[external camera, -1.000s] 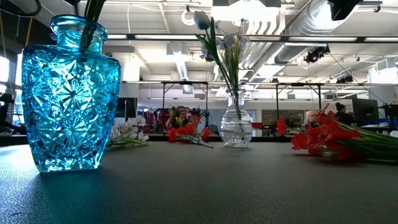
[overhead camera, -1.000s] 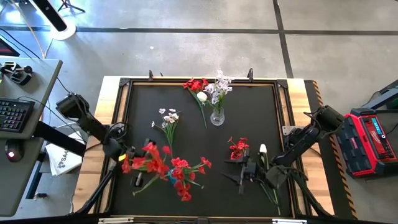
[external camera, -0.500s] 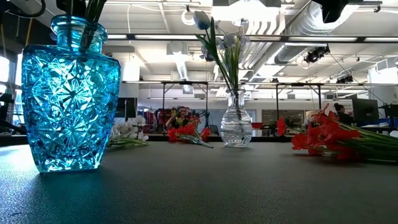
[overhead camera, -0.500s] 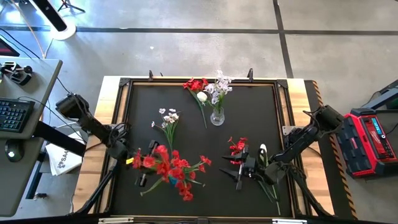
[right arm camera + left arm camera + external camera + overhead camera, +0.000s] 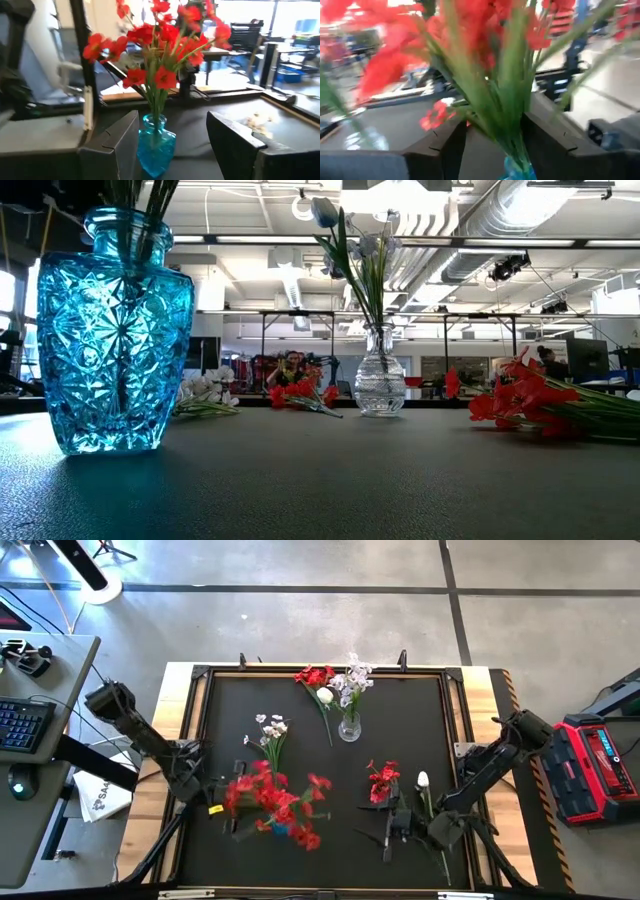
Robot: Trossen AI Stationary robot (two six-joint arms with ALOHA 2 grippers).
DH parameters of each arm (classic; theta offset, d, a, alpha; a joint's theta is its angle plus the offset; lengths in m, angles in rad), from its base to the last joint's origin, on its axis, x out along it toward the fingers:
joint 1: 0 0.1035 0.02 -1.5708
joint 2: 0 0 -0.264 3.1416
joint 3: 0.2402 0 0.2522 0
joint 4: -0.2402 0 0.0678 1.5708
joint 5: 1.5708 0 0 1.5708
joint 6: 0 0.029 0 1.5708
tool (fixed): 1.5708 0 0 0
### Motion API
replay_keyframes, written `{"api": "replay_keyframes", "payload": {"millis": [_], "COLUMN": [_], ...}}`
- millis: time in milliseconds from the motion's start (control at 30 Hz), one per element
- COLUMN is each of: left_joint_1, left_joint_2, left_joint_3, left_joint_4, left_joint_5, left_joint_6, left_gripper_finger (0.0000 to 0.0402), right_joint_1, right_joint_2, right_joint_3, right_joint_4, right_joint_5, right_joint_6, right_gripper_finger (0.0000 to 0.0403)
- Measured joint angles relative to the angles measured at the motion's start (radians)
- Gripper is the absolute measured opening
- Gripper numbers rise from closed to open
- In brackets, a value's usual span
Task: Sort flowers into vase by color
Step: Put the red flowers into the blue vase
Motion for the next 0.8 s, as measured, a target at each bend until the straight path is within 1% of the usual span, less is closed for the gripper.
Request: {"api": "replay_keyframes", "payload": {"millis": [67, 133, 200, 233, 267, 367, 433, 500, 567, 667, 800], "left_joint_1": [-0.026, -0.051, -0.072, -0.08, -0.088, -0.106, -0.112, -0.115, -0.115, -0.125, -0.151], "left_joint_2": [-0.052, -0.099, -0.141, -0.157, -0.172, -0.197, -0.199, -0.198, -0.196, -0.193, -0.192], "left_joint_3": [0.0, 0.001, 0.004, 0.012, 0.025, 0.08, 0.128, 0.185, 0.24, 0.314, 0.391], "left_joint_4": [-0.048, -0.085, -0.13, -0.162, -0.205, -0.363, -0.483, -0.612, -0.733, -0.923, -1.16], "left_joint_5": [-0.056, -0.081, -0.091, -0.096, -0.104, -0.136, -0.161, -0.167, -0.169, -0.165, -0.162], "left_joint_6": [0.0, -0.002, -0.019, -0.03, -0.043, -0.088, -0.121, -0.164, -0.225, -0.33, -0.497], "left_gripper_finger": [0.0179, 0.0178, 0.0177, 0.0177, 0.0177, 0.0177, 0.0177, 0.0177, 0.0177, 0.0177, 0.0177], "right_joint_1": [0.014, 0.024, 0.029, 0.028, 0.022, -0.013, -0.039, -0.063, -0.084, -0.106, -0.122], "right_joint_2": [-0.004, -0.014, -0.026, -0.031, -0.033, -0.032, -0.032, -0.032, -0.032, -0.031, -0.031], "right_joint_3": [0.049, 0.108, 0.181, 0.221, 0.263, 0.377, 0.411, 0.416, 0.403, 0.337, 0.218], "right_joint_4": [-0.124, -0.31, -0.562, -0.709, -0.858, -1.277, -1.469, -1.608, -1.696, -1.782, -1.791], "right_joint_5": [0.054, 0.093, 0.09, 0.063, 0.017, -0.188, -0.312, -0.412, -0.517, -0.716, -0.91], "right_joint_6": [0.041, 0.139, 0.309, 0.416, 0.53, 0.857, 1.03, 1.146, 1.219, 1.318, 1.422], "right_gripper_finger": [0.0208, 0.0208, 0.0208, 0.0208, 0.0208, 0.0208, 0.0208, 0.0208, 0.0208, 0.0208, 0.0208]}}
